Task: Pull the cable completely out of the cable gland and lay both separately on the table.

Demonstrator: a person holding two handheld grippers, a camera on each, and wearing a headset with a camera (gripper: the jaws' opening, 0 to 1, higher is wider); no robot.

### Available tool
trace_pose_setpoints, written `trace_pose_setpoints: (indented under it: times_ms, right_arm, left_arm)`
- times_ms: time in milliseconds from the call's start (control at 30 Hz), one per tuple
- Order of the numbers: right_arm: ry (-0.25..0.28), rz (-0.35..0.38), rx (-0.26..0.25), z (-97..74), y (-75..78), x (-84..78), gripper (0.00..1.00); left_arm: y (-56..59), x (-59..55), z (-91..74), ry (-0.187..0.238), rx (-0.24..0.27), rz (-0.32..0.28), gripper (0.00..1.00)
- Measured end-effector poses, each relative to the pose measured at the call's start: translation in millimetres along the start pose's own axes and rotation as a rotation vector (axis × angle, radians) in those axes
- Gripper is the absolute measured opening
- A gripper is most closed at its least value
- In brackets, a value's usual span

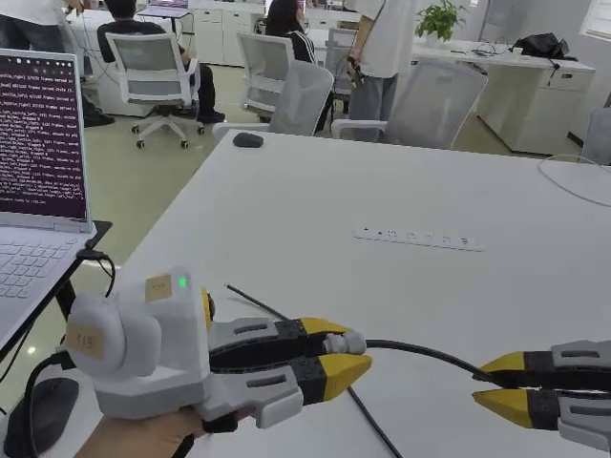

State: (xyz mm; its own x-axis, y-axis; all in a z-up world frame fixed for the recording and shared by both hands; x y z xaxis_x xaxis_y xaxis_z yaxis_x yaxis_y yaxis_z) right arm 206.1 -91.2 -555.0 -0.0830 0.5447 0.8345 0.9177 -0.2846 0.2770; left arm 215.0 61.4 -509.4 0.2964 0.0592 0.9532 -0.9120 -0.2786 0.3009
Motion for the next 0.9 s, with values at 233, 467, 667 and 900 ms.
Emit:
trace_pose_setpoints:
  times_ms: [233,467,667,900]
  right_arm:
    - [0.059,-0.092,0.035,13.1,-4.2,43.3,0.27]
    - [0.128,-0.205,0.117,35.7,-18.5,81.9,0.26]
    - [0.088,-0.249,0.127,48.8,-15.1,76.5,0.12]
    - [0.11,-0.239,0.127,44.7,-12.0,74.7,0.04]
  left_arm:
    - [4.8,-5.3,4.0,-0.036,-0.016,0.019,0.17]
    - [7.1,-11.7,5.9,-0.074,-0.031,0.028,0.17]
    - [5.9,-10.6,4.3,-0.068,-0.026,0.027,0.17]
    - [6.3,-10.6,4.7,-0.066,-0.03,0.016,0.17]
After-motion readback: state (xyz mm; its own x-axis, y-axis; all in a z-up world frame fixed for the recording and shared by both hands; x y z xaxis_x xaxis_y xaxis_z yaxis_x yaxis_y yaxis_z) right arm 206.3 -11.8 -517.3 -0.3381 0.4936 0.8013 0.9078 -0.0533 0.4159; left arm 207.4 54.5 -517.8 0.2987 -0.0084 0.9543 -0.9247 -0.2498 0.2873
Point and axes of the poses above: the centre of the closed fingertips' face, and the gripper's own axes: z roughly forward along the fingers, y roughly to its right, x roughly out of its top, the point moved 3 cm from there along -z, roughly backward along the fingers, and after that the axes turned 9 degrees about -z, right-handed, at the moved point
